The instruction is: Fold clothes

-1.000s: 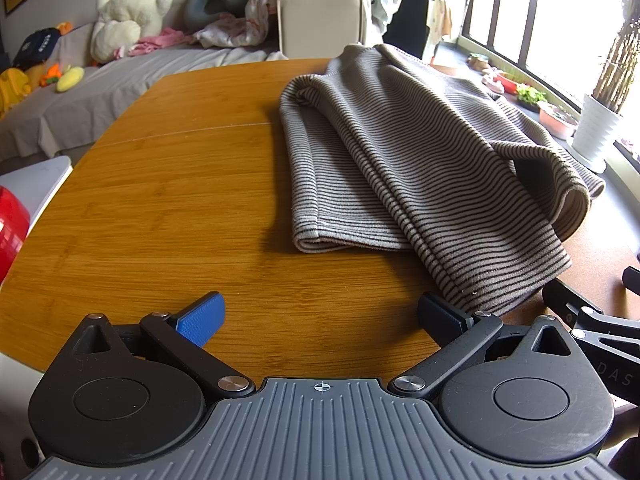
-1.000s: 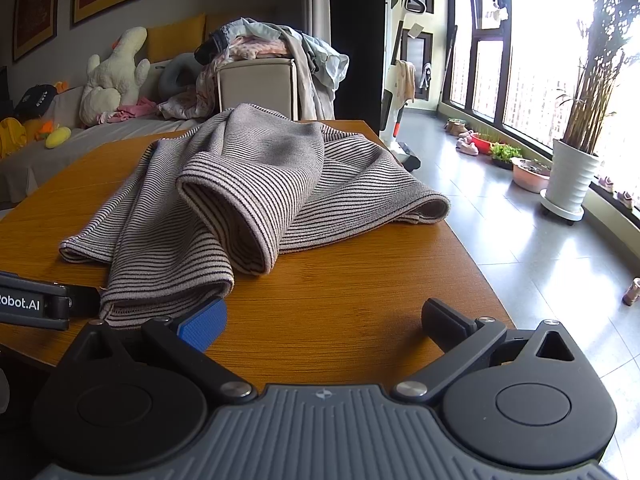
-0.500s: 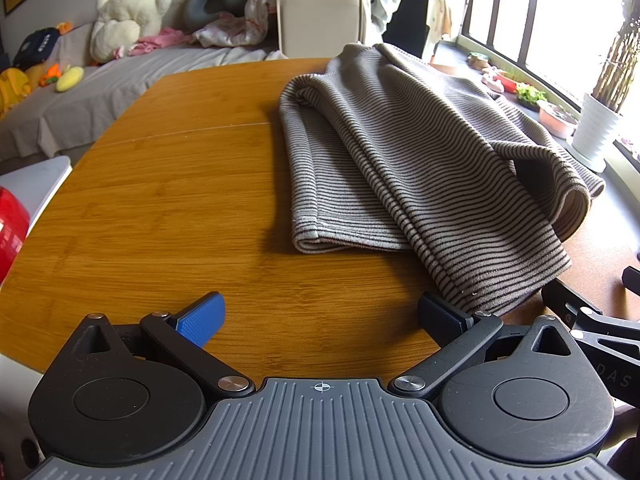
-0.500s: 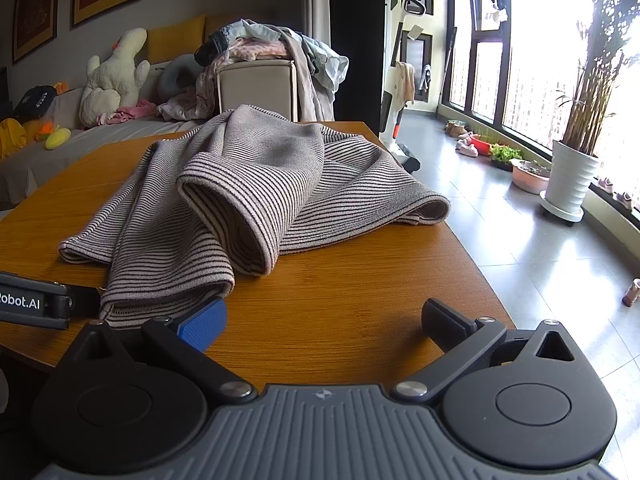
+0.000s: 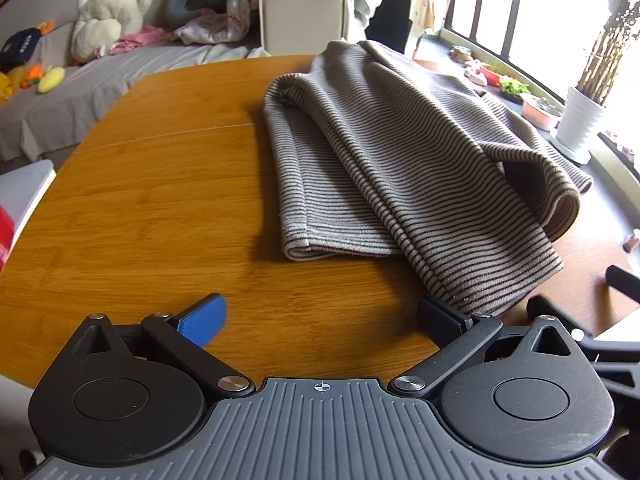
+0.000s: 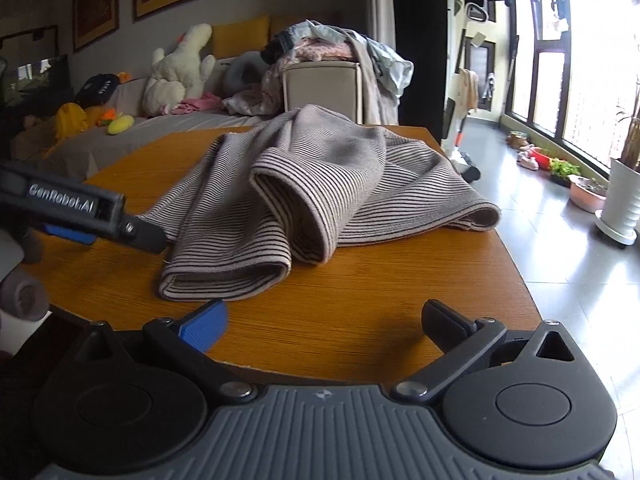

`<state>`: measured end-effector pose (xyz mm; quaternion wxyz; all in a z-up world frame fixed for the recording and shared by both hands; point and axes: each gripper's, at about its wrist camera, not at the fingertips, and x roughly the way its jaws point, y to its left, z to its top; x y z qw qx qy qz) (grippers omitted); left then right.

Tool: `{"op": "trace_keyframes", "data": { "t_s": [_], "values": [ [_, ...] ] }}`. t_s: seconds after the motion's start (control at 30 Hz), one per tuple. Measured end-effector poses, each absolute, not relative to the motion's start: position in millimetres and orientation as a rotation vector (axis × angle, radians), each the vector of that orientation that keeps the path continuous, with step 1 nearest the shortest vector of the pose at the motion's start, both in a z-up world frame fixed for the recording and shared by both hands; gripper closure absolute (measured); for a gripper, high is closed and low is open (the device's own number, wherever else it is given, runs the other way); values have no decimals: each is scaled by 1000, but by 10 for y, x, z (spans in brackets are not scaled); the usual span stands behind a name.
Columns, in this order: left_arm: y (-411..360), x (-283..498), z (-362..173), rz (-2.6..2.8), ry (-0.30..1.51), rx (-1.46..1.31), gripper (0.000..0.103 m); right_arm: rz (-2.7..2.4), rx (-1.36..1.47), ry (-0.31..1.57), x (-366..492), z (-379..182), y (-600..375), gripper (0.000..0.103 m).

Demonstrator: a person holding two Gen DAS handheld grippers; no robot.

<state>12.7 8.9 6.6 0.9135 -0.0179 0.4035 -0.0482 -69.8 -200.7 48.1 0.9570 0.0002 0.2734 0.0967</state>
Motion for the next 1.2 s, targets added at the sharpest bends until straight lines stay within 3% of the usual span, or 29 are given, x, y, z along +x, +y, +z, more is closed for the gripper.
{"op": "trace_keyframes", "data": {
  "t_s": [0.17, 0.3, 0.47, 0.63, 0.93, 1.2],
  "values": [
    [196, 403, 235, -245, 740, -105, 0, 258, -1, 363, -736, 886, -2168, 0],
    [228, 674, 351, -364, 667, -127, 0, 255, 20, 273, -272, 1126, -2269, 0],
    [218, 1198, 273, -459, 696, -182, 0, 242, 251, 458, 874, 1097, -2494, 0],
    [277, 1662, -21, -539, 820, -271, 0, 243, 580, 621, 1792, 539, -2688, 0],
    [604, 1610, -135, -637, 792, -281, 0, 348, 439, 644, 1540, 502, -2125, 0],
    [1132, 1142, -90, -646, 841, -372, 0, 494, 490, 650, 934, 493, -1927, 0]
  ]
}}
